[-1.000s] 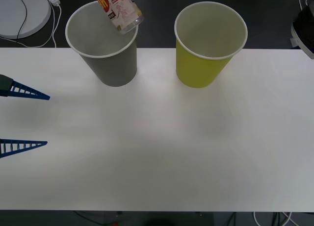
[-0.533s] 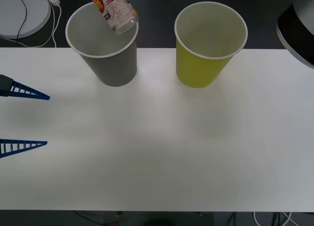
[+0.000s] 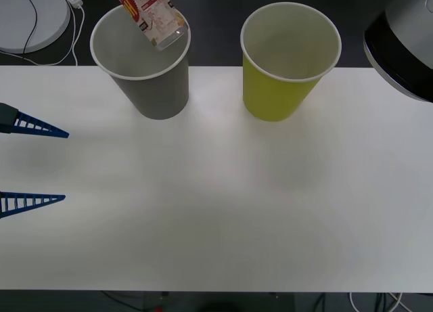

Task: Put the can into the green bin and the plastic bottle into the gray bin

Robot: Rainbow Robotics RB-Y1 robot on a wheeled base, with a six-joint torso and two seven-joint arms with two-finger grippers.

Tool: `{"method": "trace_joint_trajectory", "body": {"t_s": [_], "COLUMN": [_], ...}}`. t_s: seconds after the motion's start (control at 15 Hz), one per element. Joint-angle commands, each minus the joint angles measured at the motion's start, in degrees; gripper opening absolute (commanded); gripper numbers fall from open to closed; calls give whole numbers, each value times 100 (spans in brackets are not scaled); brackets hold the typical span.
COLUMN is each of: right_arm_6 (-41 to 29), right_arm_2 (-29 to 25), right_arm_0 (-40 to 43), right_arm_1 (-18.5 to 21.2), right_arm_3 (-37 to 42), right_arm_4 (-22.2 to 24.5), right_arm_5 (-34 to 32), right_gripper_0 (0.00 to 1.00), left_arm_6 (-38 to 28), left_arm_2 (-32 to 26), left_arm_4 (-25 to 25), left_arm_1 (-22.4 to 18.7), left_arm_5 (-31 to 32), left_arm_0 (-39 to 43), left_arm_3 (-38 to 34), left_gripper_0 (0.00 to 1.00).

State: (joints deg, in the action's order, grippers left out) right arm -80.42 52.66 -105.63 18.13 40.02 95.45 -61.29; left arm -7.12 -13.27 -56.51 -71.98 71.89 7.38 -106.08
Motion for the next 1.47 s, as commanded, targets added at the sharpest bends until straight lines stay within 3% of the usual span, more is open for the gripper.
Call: {"method": "trace_joint_trajectory", "body": {"t_s": [0.07, 0.13, 0.2, 0.27, 1.47], "right_arm_6": [0, 0, 0, 0, 563], "right_arm_2": [42, 42, 42, 33, 42], "right_arm_0": [-1, -1, -1, -10, -19], "right_arm_1": [6, -2, -2, -2, 68], "right_arm_3": [-30, -47, -74, -91, -162], "right_arm_4": [-35, -35, -26, -9, -158], "right_arm_5": [38, 38, 38, 38, 161], "right_gripper_0": [0, 19, 67, 98, 100], "left_arm_6": [0, 0, 0, 0, 0], "left_arm_2": [0, 0, 0, 0, 0], "left_arm_4": [0, 0, 0, 0, 0], "left_arm_1": [0, 0, 0, 0, 0], "left_arm_5": [0, 0, 0, 0, 0], "left_arm_0": [0, 0, 0, 0, 0], "left_arm_3": [0, 0, 0, 0, 0], "left_gripper_0": [100, 100, 100, 100, 100]}}
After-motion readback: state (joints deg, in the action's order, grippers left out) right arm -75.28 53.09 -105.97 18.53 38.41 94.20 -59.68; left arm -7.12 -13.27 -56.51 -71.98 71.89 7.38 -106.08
